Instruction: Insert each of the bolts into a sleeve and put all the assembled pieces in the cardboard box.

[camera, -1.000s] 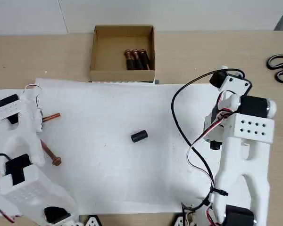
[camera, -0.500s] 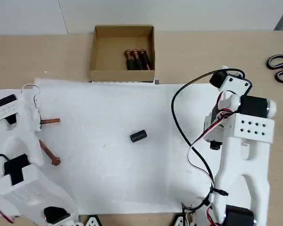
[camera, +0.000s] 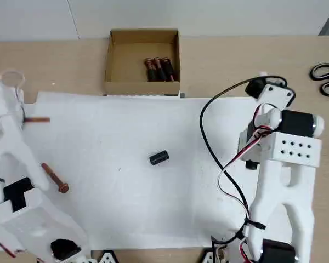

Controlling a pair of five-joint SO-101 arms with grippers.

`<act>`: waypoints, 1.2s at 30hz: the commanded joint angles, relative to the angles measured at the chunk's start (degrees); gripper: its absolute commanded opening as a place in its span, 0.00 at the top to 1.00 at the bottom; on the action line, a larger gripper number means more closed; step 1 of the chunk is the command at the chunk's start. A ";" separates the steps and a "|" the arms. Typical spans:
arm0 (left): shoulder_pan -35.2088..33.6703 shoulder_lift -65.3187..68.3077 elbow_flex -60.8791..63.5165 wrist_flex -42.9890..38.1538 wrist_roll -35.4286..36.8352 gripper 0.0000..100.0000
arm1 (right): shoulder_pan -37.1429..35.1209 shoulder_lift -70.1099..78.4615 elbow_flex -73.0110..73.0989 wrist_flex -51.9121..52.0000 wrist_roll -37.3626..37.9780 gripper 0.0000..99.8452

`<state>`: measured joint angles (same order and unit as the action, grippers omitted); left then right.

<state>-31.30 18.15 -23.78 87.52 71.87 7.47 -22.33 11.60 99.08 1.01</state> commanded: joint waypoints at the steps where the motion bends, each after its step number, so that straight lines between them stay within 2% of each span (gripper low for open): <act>1: 2.64 -0.88 -12.79 5.98 -1.32 0.99 | 0.13 -2.24 -3.52 0.22 0.70 1.00; 5: 4.57 -0.88 -22.55 9.76 -4.57 0.99 | -0.13 -2.42 -3.60 0.31 0.70 1.00; 9: 8.35 -0.88 -30.29 12.92 -13.19 0.99 | -2.07 -6.99 -3.34 0.75 0.70 1.00; 12: 12.22 -0.97 -31.34 12.92 -20.84 0.99 | -4.62 -11.56 -3.34 0.75 0.79 1.00; 17: 18.37 -7.56 -30.81 12.92 -27.25 0.99 | -7.87 -16.40 0.26 0.75 0.79 1.00; 24: 32.79 -15.30 -30.29 12.92 -39.74 0.99 | -8.40 -23.25 4.66 0.66 0.70 1.00; 27: 36.75 -17.49 -26.86 12.92 -44.48 0.99 | -10.59 -26.33 4.75 0.84 0.70 1.00; 32: 41.41 -24.26 -18.15 12.92 -46.59 0.99 | -13.49 -30.55 5.71 1.01 0.70 1.00; 36: 43.78 -30.77 -13.49 12.92 -46.51 1.00 | -14.64 -35.12 12.22 0.92 2.81 1.00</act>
<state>10.99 -6.55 -38.99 99.38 25.54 -6.68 -54.15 21.27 99.25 2.07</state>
